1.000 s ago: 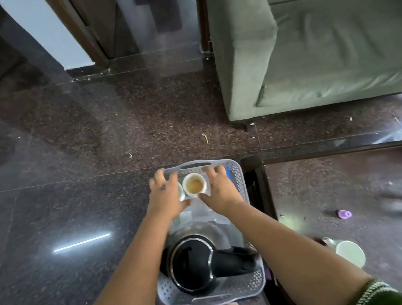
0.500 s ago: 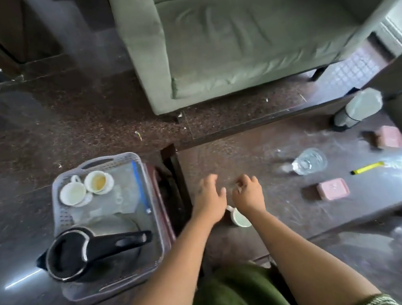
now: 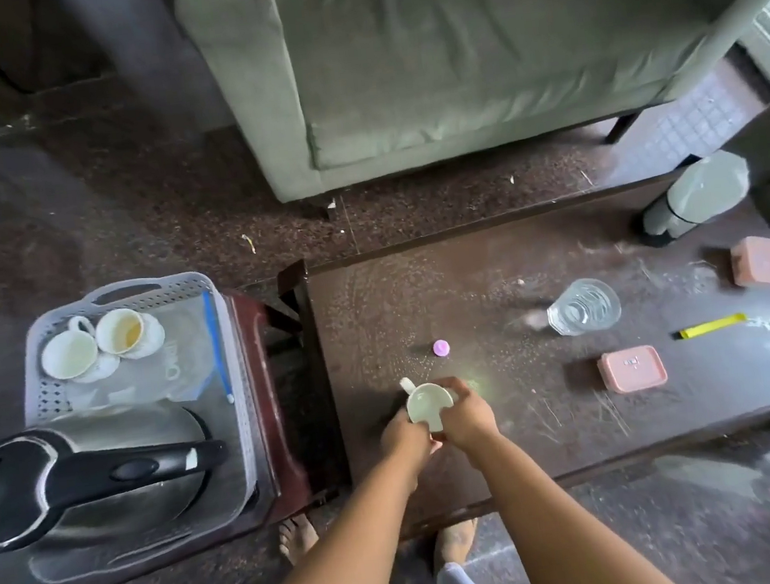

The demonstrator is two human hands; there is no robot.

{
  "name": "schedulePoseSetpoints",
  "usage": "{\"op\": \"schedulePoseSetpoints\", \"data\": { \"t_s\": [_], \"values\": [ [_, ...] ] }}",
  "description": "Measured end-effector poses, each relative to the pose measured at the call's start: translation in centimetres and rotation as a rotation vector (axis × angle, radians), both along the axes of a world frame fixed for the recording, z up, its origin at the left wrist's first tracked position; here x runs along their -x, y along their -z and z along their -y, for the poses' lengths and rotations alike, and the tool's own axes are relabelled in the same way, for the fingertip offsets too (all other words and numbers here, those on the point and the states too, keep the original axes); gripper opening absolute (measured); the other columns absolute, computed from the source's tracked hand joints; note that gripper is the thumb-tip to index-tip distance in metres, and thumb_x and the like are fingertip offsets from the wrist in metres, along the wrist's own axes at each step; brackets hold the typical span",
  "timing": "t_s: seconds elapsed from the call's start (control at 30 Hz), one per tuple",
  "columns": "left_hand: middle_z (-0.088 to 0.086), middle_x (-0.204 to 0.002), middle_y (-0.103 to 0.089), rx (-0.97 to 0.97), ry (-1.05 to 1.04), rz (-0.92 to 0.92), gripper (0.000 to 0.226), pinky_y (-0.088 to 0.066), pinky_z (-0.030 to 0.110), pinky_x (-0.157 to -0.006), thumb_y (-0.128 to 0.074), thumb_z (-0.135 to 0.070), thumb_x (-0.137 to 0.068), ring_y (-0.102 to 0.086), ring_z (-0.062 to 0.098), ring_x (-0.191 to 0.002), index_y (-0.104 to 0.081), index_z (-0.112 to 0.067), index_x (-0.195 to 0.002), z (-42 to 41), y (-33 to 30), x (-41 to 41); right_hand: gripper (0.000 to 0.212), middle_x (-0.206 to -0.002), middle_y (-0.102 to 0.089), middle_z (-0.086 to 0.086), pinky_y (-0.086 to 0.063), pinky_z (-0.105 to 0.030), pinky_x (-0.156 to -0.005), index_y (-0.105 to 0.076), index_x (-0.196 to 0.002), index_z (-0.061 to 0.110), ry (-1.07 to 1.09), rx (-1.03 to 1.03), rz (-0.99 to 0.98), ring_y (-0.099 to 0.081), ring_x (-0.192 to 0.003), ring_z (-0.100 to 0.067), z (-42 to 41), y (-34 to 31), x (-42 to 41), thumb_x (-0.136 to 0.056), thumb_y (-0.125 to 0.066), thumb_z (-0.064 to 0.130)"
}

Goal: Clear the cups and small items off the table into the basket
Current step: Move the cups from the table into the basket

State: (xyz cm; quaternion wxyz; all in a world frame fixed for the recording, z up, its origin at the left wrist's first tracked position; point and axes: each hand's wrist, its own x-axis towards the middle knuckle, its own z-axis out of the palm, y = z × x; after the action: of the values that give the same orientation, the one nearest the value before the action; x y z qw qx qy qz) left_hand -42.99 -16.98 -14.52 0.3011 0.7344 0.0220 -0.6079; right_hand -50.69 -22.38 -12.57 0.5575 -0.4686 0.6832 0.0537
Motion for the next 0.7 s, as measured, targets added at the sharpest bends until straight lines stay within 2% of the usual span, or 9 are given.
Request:
{"op": "schedulePoseSetpoints", "data": {
  "t_s": [0.07, 0.1, 0.13, 0.2, 0.27, 0.37, 0.53, 0.6, 0.7],
  "values": [
    [0.009, -0.091, -0.066, 0.025, 0.102, 0.138, 0.031, -0.061, 0.04, -0.075, -0.045, -0.005, -0.091, -0.065, 0.021, -0.068, -0.064, -0.014, -0.113, 0.3, -1.7, -1.3, 0.05, -0.104, -0.07, -0.008, -0.051, -0.022, -0.053, -0.059, -0.117, 0.032, 0.036, 0.052, 0.027, -0.065, -0.081, -0.022, 0.5, -0.8, -0.5, -0.079, -0.047, 0.001],
    [0.008, -0.088, -0.067, 0.054, 0.155, 0.199, 0.027, -0.06, 0.042, -0.077, -0.046, -0.01, -0.092, -0.067, 0.022, -0.066, -0.064, -0.012, -0.112, 0.6, -3.0, -2.5, 0.047, -0.101, -0.071, -0.006, -0.053, -0.022, -0.054, -0.061, -0.109, 0.036, 0.04, 0.089, 0.045, -0.066, -0.08, -0.021, 1.0, -1.7, -1.4, -0.079, -0.048, 0.002],
    [0.009, -0.088, -0.069, 0.08, 0.225, 0.273, 0.025, -0.06, 0.041, -0.078, -0.046, -0.015, -0.093, -0.069, 0.024, -0.068, -0.064, -0.011, -0.11, 0.9, -4.6, -4.2, 0.044, -0.096, -0.071, -0.004, -0.057, -0.025, -0.058, -0.061, -0.098, 0.039, 0.038, 0.119, 0.076, -0.067, -0.08, -0.022, 1.5, -2.7, -2.6, -0.078, -0.047, 0.002],
    [0.012, -0.1, -0.071, 0.087, 0.43, 0.536, 0.026, -0.056, 0.035, -0.083, -0.047, -0.024, -0.094, -0.07, 0.029, -0.087, -0.063, -0.01, -0.109, 1.5, -8.3, -8.3, 0.046, -0.088, -0.068, 0.002, -0.061, -0.041, -0.07, -0.06, -0.083, 0.044, 0.022, 0.171, 0.175, -0.07, -0.082, -0.028, 2.3, -5.2, -6.1, -0.077, -0.045, 0.001],
    [0.014, -0.109, -0.067, 0.042, 0.572, 0.778, 0.03, -0.047, 0.032, -0.079, -0.047, -0.029, -0.096, -0.063, 0.032, -0.099, -0.062, -0.008, -0.11, 1.6, -12.5, -13.0, 0.049, -0.086, -0.064, 0.008, -0.061, -0.048, -0.071, -0.064, -0.091, 0.042, -0.022, 0.233, 0.289, -0.071, -0.08, -0.027, 2.5, -8.3, -10.3, -0.079, -0.043, 0.0],
    [0.016, -0.111, -0.064, -0.068, 0.669, 0.958, 0.031, -0.039, 0.033, -0.072, -0.047, -0.027, -0.095, -0.059, 0.03, -0.096, -0.061, -0.005, -0.111, 1.4, -17.7, -20.2, 0.05, -0.085, -0.064, 0.009, -0.062, -0.037, -0.071, -0.067, -0.111, 0.033, -0.108, 0.303, 0.409, -0.07, -0.076, -0.016, 2.2, -12.6, -16.7, -0.082, -0.043, -0.001],
    [0.016, -0.112, -0.067, -0.21, 0.789, 0.973, 0.028, -0.043, 0.033, -0.074, -0.056, -0.023, -0.088, -0.062, 0.034, -0.1, -0.065, -0.007, -0.109, 1.4, -20.3, -30.3, 0.046, -0.093, -0.069, 0.002, -0.06, -0.034, -0.079, -0.067, -0.118, 0.021, -0.183, 0.34, 0.438, -0.069, -0.084, -0.017, 0.3, -14.5, -24.9, -0.081, -0.05, -0.001],
    [0.016, -0.108, -0.067, -0.194, 0.808, 0.919, 0.03, -0.042, 0.031, -0.071, -0.056, -0.028, -0.089, -0.062, 0.033, -0.096, -0.067, -0.006, -0.105, 0.7, -19.1, -33.2, 0.048, -0.107, -0.07, -0.006, -0.056, -0.025, -0.071, -0.064, -0.123, 0.015, -0.228, 0.343, 0.381, -0.065, -0.082, -0.016, -1.0, -13.8, -27.2, -0.081, -0.052, -0.003],
    [0.014, -0.098, -0.067, -0.176, 0.806, 0.717, 0.024, -0.044, 0.031, -0.068, -0.054, -0.022, -0.085, -0.059, 0.03, -0.081, -0.067, -0.005, -0.096, -1.0, -16.3, -36.2, 0.05, -0.11, -0.069, -0.013, -0.051, -0.023, -0.062, -0.06, -0.129, 0.011, -0.258, 0.327, 0.312, -0.062, -0.075, -0.019, -2.8, -11.8, -30.3, -0.083, -0.049, -0.006]
  ]
}}
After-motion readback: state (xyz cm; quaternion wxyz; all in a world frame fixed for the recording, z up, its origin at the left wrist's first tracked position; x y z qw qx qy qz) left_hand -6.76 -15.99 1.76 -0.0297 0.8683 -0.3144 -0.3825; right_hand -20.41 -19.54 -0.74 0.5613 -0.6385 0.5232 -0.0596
